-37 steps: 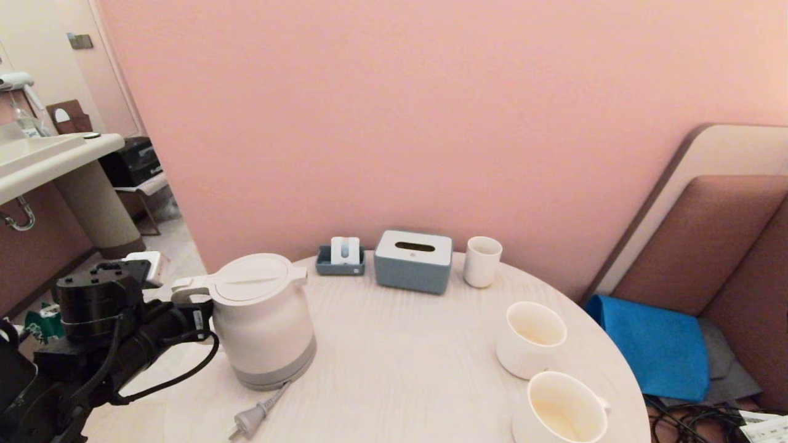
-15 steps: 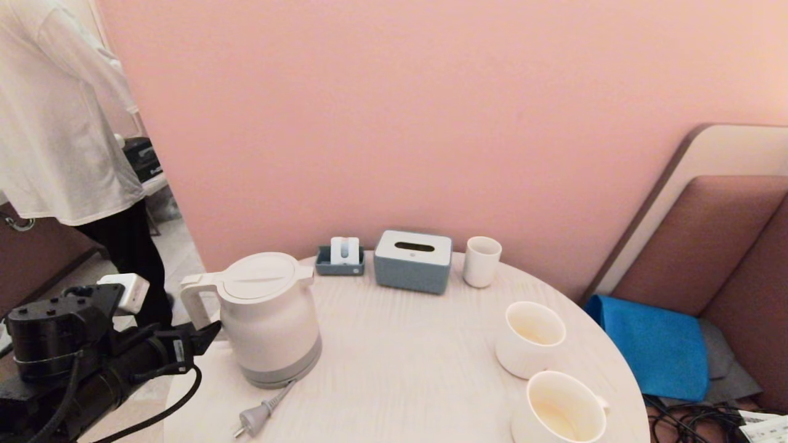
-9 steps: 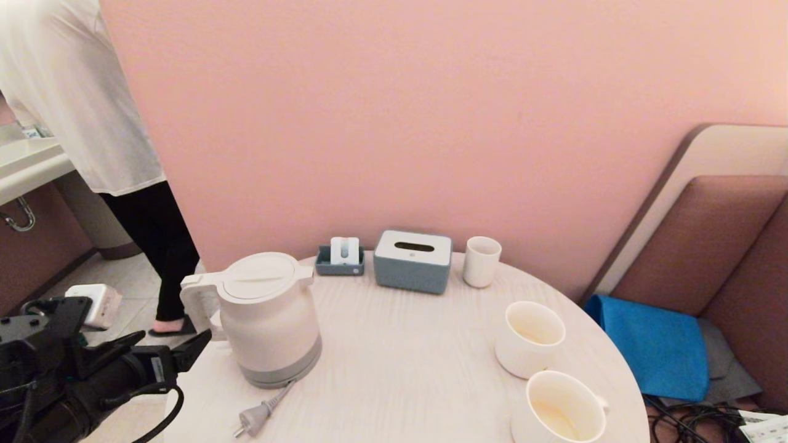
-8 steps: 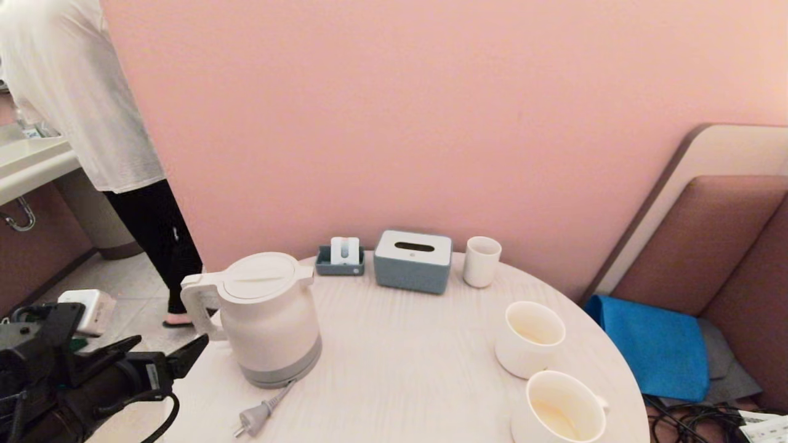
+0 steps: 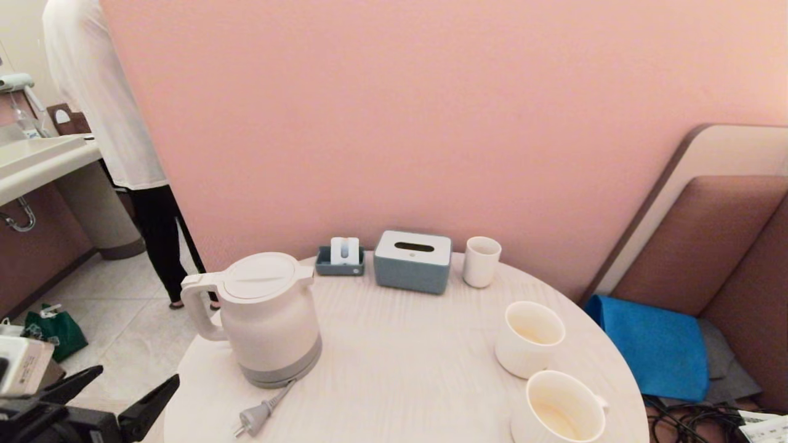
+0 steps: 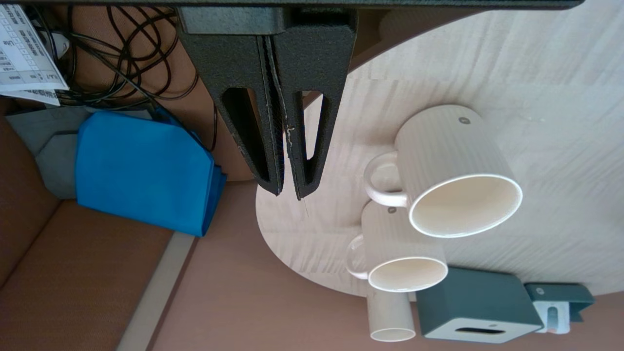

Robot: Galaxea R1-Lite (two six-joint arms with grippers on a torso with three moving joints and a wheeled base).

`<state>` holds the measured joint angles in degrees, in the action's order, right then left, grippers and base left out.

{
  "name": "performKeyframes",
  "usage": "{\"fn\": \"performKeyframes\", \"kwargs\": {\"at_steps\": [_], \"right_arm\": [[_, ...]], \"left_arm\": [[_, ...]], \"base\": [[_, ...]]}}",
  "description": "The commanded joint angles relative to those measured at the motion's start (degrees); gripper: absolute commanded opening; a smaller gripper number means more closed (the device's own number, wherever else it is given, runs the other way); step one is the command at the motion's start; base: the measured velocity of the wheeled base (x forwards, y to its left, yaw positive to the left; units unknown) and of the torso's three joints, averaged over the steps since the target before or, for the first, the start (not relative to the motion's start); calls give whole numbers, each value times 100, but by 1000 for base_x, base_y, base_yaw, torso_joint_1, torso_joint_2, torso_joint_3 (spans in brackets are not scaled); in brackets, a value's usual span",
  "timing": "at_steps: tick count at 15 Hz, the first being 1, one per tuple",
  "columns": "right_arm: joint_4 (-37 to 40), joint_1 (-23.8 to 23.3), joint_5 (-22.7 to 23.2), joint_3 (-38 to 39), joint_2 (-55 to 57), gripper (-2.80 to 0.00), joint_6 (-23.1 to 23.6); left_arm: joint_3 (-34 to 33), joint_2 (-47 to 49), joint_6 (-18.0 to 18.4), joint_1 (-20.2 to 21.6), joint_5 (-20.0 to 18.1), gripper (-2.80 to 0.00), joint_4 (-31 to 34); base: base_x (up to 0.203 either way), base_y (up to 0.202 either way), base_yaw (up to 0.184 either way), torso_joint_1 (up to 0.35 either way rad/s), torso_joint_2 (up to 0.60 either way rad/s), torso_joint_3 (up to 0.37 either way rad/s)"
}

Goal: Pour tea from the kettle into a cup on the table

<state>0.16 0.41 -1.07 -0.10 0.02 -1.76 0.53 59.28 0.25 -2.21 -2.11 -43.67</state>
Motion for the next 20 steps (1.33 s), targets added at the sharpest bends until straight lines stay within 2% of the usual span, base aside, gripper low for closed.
{"fn": "performKeyframes", "kwargs": {"at_steps": [1,4,6,7,10,13,14,16,18,20], "right_arm": [[2,2,2,1,-2,-280,0],[2,2,-5,1,-2,-280,0],[2,2,2,1,-2,-280,0],[2,2,2,1,-2,-280,0],[2,2,1,1,-2,-280,0],[2,2,-6,1,-2,-280,0],[2,2,2,1,-2,-280,0],[2,2,2,1,-2,-280,0],[2,2,2,1,-2,-280,0],[2,2,2,1,-2,-280,0]], "left_arm": [[206,-1731,280,-1,10,0,1435],[961,-3388,507,0,39,0,3690],[1299,-4192,564,4,54,0,4735],[1320,-4517,579,15,61,0,4955],[1246,-5343,605,189,96,0,5212],[1246,-5740,605,219,121,0,5527],[1214,-5822,603,213,2,0,5661],[1059,-5925,605,212,-475,0,5937],[840,-5927,712,212,-457,0,5837],[470,-5928,648,212,-269,0,5234]], "base": [[0,0,0,0,0,0],[0,0,0,0,0,0],[0,0,0,0,0,0],[0,0,0,0,0,0],[0,0,0,0,0,0],[0,0,0,0,0,0],[0,0,0,0,0,0],[0,0,0,0,0,0],[0,0,0,0,0,0],[0,0,0,0,0,0]]}}
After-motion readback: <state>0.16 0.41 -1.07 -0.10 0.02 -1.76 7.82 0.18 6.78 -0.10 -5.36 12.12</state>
